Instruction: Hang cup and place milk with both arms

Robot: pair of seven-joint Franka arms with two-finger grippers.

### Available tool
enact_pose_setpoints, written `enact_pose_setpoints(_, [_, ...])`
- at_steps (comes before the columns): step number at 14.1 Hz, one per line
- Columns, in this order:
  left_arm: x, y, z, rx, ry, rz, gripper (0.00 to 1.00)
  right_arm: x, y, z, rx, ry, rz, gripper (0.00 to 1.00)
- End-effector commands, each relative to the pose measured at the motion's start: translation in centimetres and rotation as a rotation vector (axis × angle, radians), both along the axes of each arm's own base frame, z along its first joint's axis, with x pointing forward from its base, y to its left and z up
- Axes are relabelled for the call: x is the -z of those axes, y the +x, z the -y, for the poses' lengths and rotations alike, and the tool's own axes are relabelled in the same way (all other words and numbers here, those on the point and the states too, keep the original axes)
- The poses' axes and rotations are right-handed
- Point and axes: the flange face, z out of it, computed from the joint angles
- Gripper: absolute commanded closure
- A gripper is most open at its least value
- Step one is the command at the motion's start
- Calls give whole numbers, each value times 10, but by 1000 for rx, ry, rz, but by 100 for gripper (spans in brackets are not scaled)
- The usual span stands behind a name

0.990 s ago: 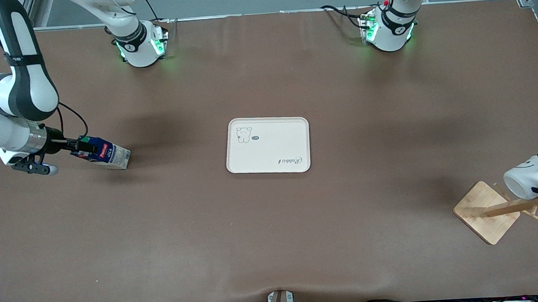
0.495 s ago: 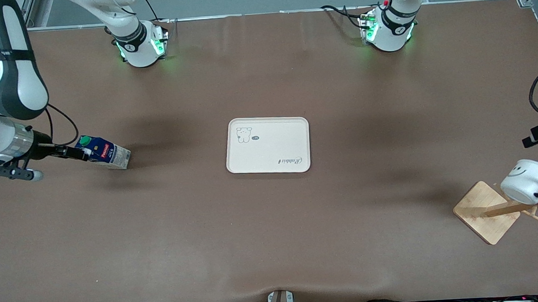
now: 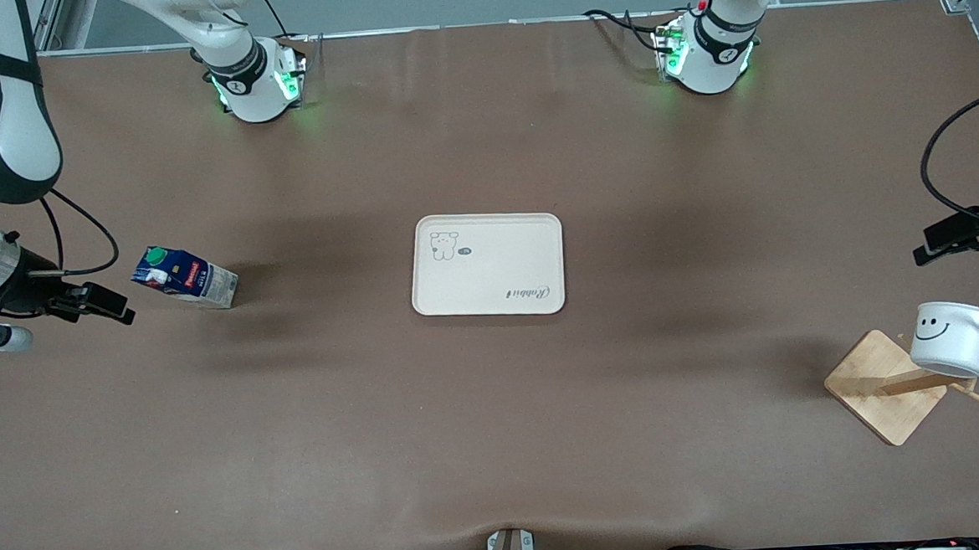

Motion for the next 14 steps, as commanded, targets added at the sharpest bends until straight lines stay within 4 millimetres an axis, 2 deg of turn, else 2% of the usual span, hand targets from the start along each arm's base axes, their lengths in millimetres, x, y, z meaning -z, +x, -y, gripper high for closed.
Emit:
enact_pose_setpoints(1, [-25,-17,22,15,63,5,0,-40,10,2,-17,-2,9,0])
enact_pose_setpoints(2, [-27,-24,36,24,71,-22,0,-61,8,4,-54,-5,1,0])
enact_pose_setpoints(3, [-30,-32,40,3,83,-43,0,-74,5,-1,-117,-18,-15,0])
enact_pose_setpoints(5, [-36,-45,44,-4,93,-47,0,-98,-5,-2,-67,-17,6,0])
enact_pose_setpoints(7, [-45,-63,55,2,98,-40,0,-113,-14,-14,-29,-38,2,0])
enact_pose_setpoints(8, [-50,-72,57,2,97,-34,0,-132,-24,-27,-15,-88,12,0])
enact_pose_setpoints(9, [-53,-81,60,1,95,-33,0,-147,-38,-29,-17,-139,2,0])
enact_pose_setpoints(12, [-57,-110,71,9,81,-10,0,-158,-50,-30,-3,-140,-83,0])
enact_pose_setpoints(14, [-52,-131,75,3,75,8,0,-164,-55,-29,3,-138,-91,0])
